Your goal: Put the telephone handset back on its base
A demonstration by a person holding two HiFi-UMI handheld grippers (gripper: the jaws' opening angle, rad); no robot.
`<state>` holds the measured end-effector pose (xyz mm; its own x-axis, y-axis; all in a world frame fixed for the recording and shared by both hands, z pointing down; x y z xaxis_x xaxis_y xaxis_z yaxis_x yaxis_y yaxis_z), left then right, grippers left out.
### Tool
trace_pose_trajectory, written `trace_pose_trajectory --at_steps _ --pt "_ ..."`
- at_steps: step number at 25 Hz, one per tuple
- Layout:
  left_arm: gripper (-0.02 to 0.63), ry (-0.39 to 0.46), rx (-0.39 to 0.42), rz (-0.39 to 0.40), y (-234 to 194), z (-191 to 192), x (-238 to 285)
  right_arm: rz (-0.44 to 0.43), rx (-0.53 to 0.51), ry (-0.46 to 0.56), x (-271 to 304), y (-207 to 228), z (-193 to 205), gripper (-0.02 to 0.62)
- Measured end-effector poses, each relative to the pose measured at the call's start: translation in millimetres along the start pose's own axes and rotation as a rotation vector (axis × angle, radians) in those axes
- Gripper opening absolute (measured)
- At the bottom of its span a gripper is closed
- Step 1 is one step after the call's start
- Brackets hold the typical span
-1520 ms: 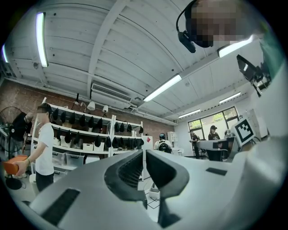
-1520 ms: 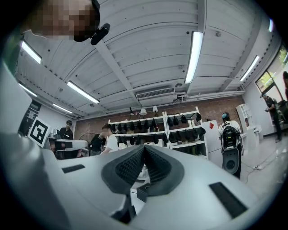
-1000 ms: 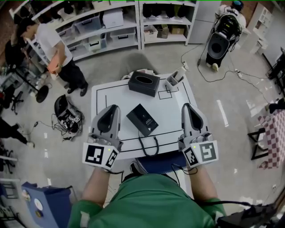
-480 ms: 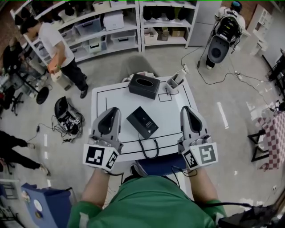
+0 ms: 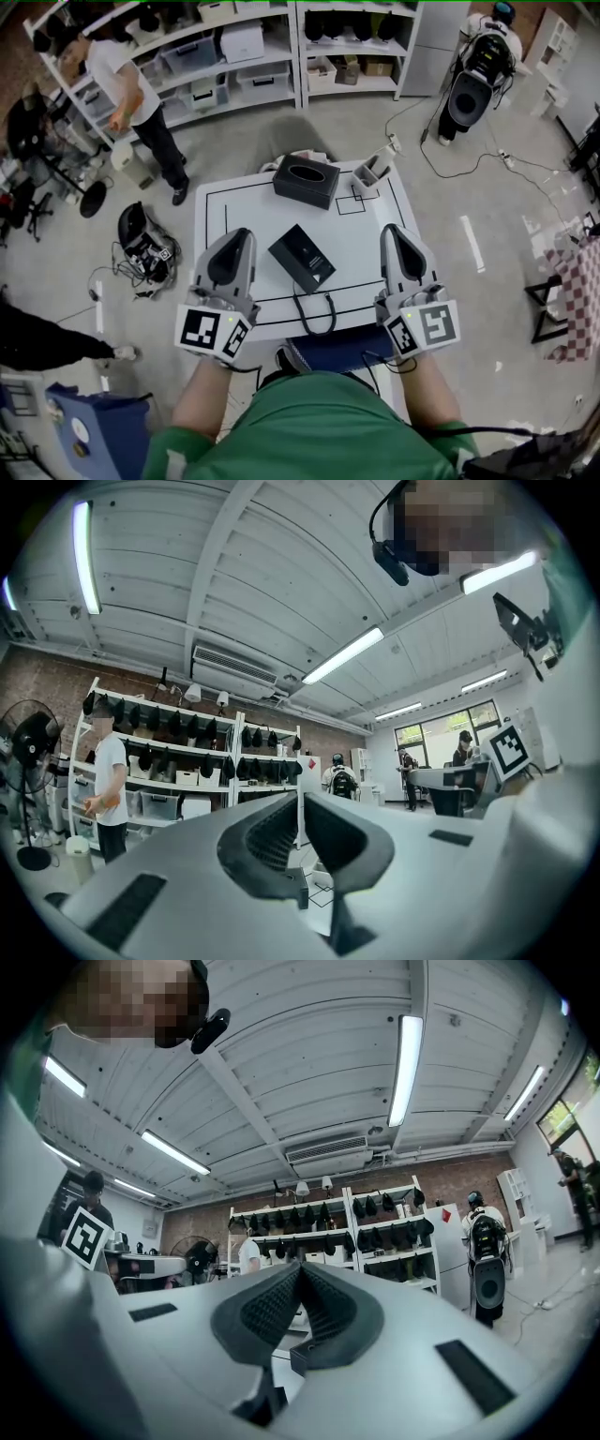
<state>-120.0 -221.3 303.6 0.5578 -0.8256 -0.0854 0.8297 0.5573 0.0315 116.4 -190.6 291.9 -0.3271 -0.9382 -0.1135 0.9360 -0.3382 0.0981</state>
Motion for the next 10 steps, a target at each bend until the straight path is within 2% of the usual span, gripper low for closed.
trace_pose_trajectory --at_steps 10 --pt "0.037 -0.012 0.012 -0.035 2.3 8.6 -3.4 -0.021 0.018 0.003 6.0 11.1 11.9 0.023"
Point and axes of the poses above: the fingertips, and each gripper's own axes: x forward along the fingers, y to its right, z out of its underside, the point moved 2 cm from there along -x, backward along the fingers, and after that the axes turned 3 degrees about x, right-handed, at the moved point
